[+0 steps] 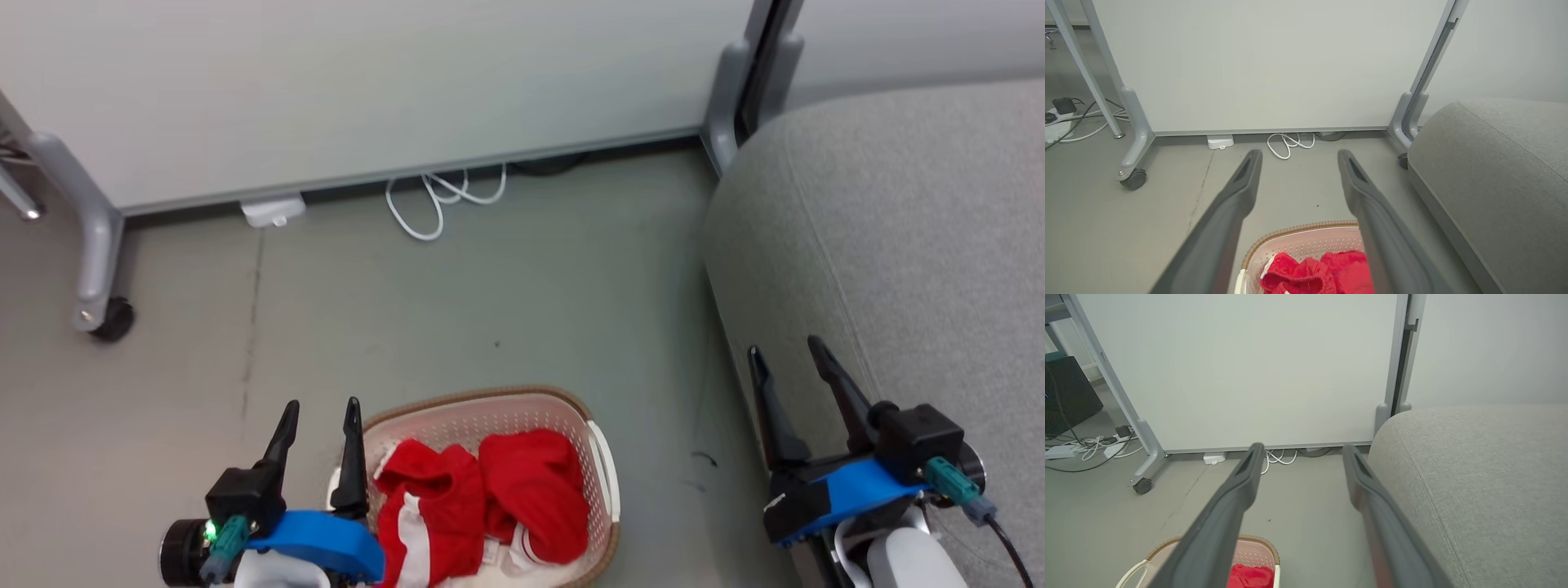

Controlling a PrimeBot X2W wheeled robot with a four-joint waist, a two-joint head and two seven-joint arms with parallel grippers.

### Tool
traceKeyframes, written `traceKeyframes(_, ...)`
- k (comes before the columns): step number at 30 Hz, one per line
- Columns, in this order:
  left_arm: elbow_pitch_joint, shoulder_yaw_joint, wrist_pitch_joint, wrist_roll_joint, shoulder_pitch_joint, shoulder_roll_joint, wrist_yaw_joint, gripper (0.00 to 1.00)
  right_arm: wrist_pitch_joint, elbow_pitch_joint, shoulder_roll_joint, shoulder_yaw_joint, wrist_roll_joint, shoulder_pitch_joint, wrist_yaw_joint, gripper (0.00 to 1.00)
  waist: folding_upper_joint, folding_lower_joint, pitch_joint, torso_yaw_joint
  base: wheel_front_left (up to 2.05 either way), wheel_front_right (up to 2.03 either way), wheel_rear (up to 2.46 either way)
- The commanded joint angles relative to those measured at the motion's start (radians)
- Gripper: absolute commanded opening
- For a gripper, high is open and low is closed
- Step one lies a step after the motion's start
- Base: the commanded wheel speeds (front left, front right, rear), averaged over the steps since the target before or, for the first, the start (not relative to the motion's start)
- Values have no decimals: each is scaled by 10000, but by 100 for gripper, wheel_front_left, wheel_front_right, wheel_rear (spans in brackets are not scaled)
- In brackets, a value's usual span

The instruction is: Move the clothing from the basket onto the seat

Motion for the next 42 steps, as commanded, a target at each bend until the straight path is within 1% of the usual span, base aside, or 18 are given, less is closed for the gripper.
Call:
traceKeyframes(1, 195, 3, -28, 3, -315, 50, -42, 100, -52, -89, -49, 9, 24, -240, 12, 100, 0, 0, 733, -400, 0, 0, 0)
traceKeyframes(7, 1587, -222, -27, 254, -1270, 224, -118, 100, -133, -252, -48, 106, 87, -781, 10, 100, 0, 0, 2128, -991, 0, 0, 0)
traceKeyframes(14, 3497, -396, 19, 341, -2466, 457, -230, 100, -317, -261, -40, 214, 264, -1333, 10, 100, 0, 0, 3508, -1600, 0, 0, 0)
traceKeyframes(21, 4993, -691, 235, 462, -3620, 696, -395, 100, -476, -263, -38, 285, 560, -1770, 10, 100, 0, 0, 4769, -1955, 0, 0, 0)
traceKeyframes(27, 5852, -842, 376, 493, -4338, 863, -462, 100, -522, -239, -40, 434, 866, -2114, 10, 100, 0, 0, 5577, -2156, 0, 0, 0)
traceKeyframes(31, 6288, -868, 424, 516, -4740, 994, -325, 100, -527, -447, -40, 488, 1046, -2265, 10, 100, 0, 0, 6008, -2280, 0, 0, 0)
traceKeyframes(42, 7038, -875, 480, 355, -5539, 1212, -217, 100, -527, -637, -40, 671, 1435, -2414, 10, 100, 0, 0, 6663, -2542, 0, 0, 0)
